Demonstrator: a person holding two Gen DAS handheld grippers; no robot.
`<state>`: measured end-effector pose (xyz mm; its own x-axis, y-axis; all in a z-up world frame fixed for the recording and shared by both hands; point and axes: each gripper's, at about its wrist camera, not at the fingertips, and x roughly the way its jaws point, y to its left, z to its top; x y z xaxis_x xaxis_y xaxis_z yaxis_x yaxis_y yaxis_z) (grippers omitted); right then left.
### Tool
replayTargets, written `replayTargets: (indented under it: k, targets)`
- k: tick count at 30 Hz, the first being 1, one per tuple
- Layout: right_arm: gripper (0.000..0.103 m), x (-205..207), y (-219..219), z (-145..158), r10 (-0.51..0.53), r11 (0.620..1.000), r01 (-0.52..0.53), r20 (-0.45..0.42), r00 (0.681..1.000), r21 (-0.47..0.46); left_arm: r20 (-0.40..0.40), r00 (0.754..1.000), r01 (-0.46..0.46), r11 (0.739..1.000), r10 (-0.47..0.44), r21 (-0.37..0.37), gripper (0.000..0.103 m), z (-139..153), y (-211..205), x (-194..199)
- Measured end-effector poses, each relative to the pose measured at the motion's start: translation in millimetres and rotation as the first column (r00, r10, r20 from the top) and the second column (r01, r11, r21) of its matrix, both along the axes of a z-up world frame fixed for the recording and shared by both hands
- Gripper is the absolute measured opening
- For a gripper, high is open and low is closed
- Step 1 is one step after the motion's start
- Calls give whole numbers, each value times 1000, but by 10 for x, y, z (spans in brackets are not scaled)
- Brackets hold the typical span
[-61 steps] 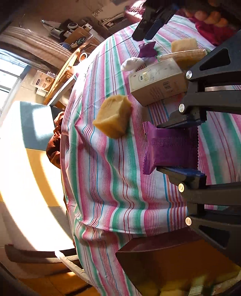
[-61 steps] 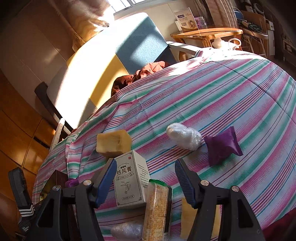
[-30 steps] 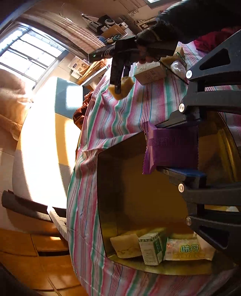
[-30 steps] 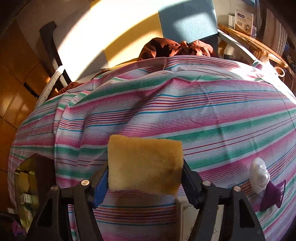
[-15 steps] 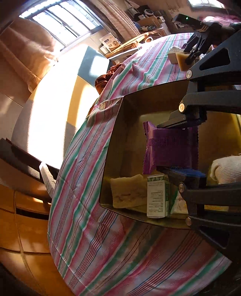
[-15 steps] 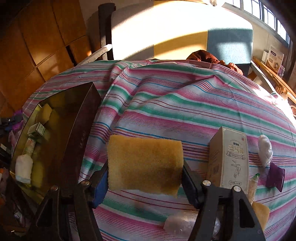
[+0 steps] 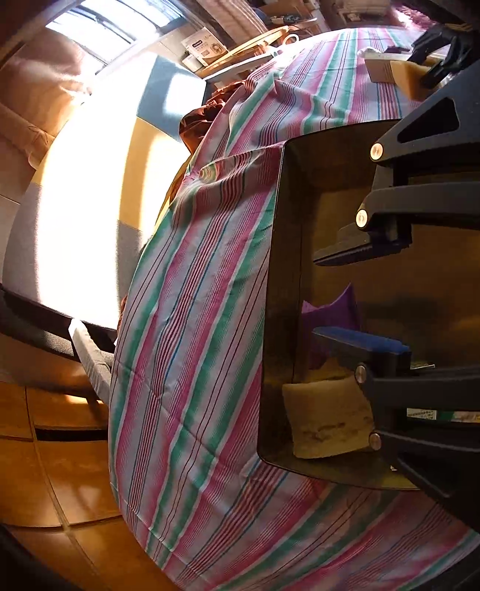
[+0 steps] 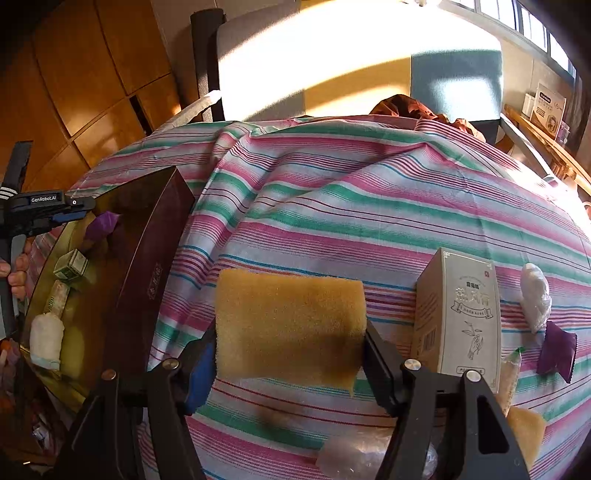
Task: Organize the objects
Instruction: 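Lower the purple packet into the gold tray and open the left gripper while the right carries the sponge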
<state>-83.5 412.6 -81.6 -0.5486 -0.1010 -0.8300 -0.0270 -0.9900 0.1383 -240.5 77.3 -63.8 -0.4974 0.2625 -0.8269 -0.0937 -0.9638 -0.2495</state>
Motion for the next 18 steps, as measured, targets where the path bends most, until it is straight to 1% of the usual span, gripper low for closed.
replayTargets:
  k: [2,5,8,10,14,16,18]
  targets:
    - [69,-6,-3,13,3,1000,-3,-5,1000,-1,-26,1000,-4,1000,4,-1,34,54,-24,64]
    - [70,-23,-30,-4,8,1000,-8,3,1000,6,-32,999,-5,1000,6,8,34,94,-77,204]
    - [70,-22,-38,-21,6,1000,-6,9,1000,17,-51,999,-11,1000,10,-25,35,127,-119,444]
    - [70,-33,-22,-48,-7,1000,7,21,1000,26,-76,997,-4,999,1,-35,37,163,-148,638]
    - [69,-40,-13,-91,-20,999,19,36,999,31,-132,991,9,996,-21,-85,41,246,-178,1003]
    - [70,-36,-18,-104,-26,999,24,37,999,34,-154,988,11,995,-26,-97,46,290,-203,1169]
    - [70,-35,-17,-116,-38,999,37,39,999,36,-171,985,17,995,-34,-102,49,319,-228,1317]
